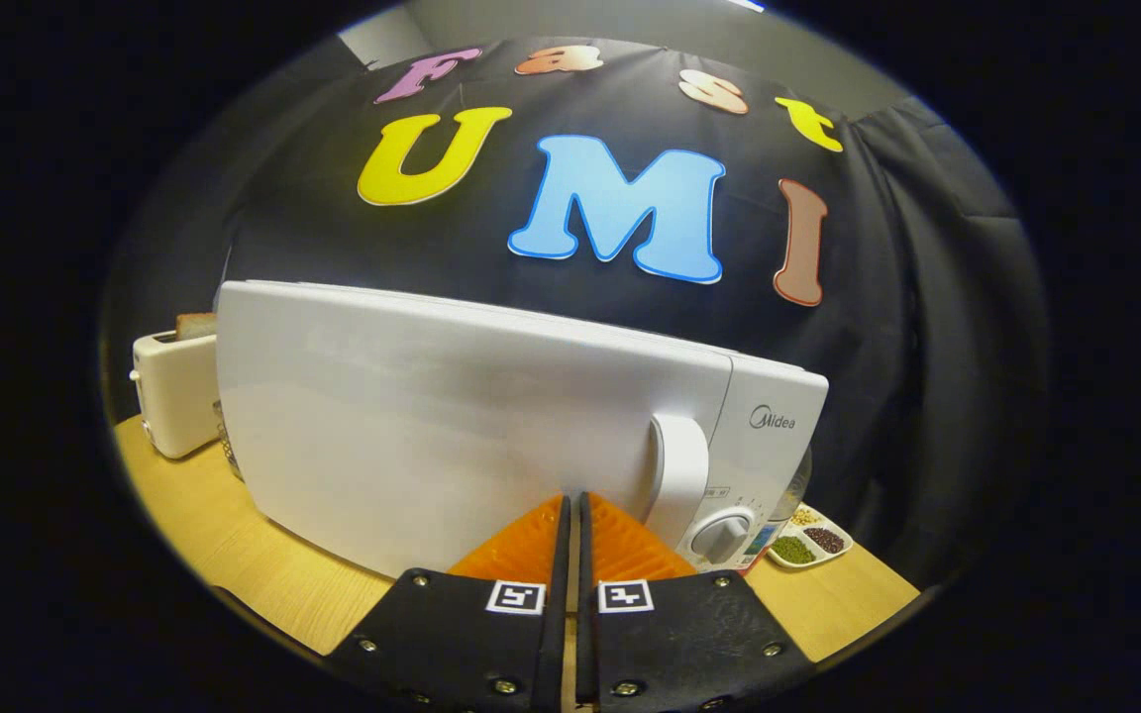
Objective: Open the microwave, put the food inside, and close the microwave door.
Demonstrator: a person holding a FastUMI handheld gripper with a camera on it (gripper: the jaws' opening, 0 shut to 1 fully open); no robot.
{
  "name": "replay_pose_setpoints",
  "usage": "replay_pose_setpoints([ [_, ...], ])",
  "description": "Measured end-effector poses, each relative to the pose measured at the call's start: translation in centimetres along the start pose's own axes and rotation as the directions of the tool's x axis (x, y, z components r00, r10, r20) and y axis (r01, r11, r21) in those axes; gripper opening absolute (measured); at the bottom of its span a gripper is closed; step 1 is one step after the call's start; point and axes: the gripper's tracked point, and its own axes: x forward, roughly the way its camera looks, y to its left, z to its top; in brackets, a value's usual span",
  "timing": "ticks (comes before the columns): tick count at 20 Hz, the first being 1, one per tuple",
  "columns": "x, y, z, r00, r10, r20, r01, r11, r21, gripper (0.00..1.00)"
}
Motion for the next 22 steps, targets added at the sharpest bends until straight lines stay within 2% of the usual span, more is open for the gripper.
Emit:
replay_pose_setpoints([
  [4,-4.6,-0.8,2.0,1.000,0.026,0.010,-0.026,0.997,0.068,0.05],
  [7,-10.1,-1.1,5.1,0.997,0.057,0.049,-0.062,0.992,0.114,0.05],
  [13,-19.9,-1.6,12.2,0.987,0.087,0.135,-0.102,0.989,0.108,0.05],
  [18,-24.7,-2.3,16.3,0.983,0.067,0.171,-0.088,0.989,0.119,0.05],
  [21,-26.6,-1.9,17.4,0.983,0.091,0.157,-0.119,0.977,0.176,0.05],
  [22,-26.8,-2.4,17.5,0.985,0.074,0.155,-0.104,0.976,0.193,0.08],
])
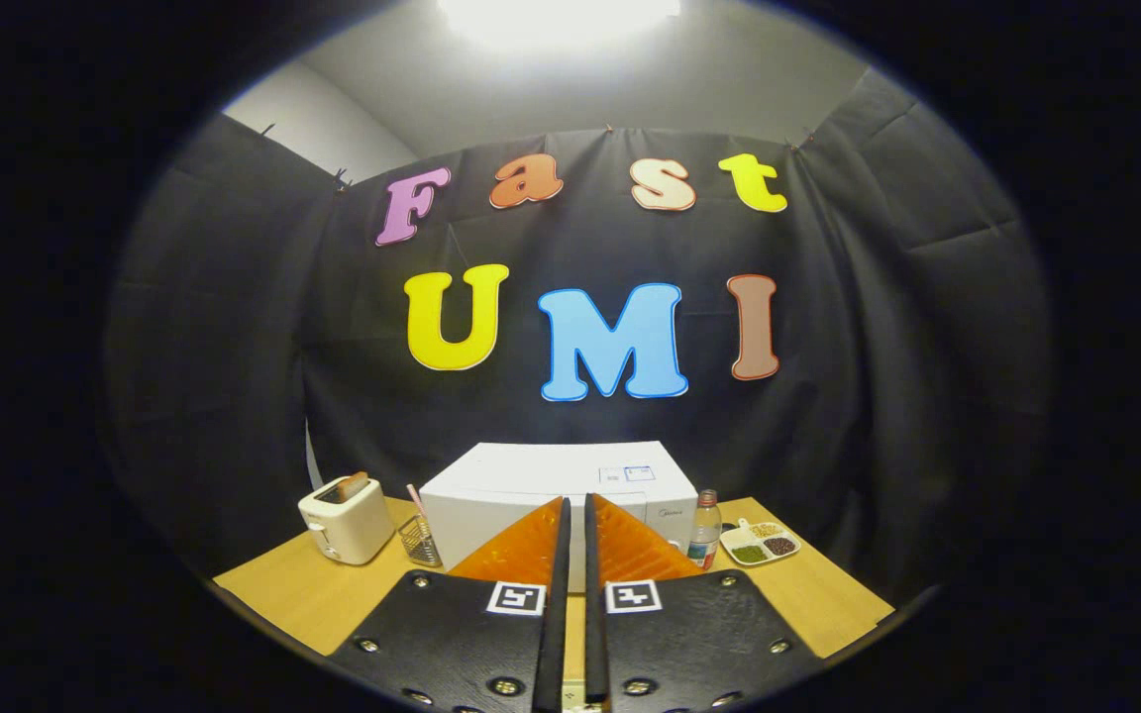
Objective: Open the microwave, put the food inside, and close the microwave door.
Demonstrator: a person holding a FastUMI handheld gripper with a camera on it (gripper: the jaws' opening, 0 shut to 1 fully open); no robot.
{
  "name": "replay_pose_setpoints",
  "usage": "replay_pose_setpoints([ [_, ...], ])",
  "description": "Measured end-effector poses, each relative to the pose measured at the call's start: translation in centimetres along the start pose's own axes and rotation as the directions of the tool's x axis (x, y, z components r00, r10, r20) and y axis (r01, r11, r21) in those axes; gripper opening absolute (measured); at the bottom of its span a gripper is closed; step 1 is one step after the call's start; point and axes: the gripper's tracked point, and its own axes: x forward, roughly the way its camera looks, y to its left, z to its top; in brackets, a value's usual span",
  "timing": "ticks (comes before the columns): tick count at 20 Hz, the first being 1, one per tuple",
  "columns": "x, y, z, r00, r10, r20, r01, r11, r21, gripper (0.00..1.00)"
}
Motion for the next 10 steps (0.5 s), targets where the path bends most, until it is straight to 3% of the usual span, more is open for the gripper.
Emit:
replay_pose_setpoints([
  [1,-0.1,-0.3,0.0,1.000,-0.018,0.001,0.018,1.000,0.009,0.18],
  [3,-0.2,-0.6,-0.2,0.999,-0.044,-0.001,0.044,0.999,0.016,0.85],
  [10,0.9,0.0,1.6,1.000,0.001,0.020,-0.004,0.990,0.143,0.92],
])
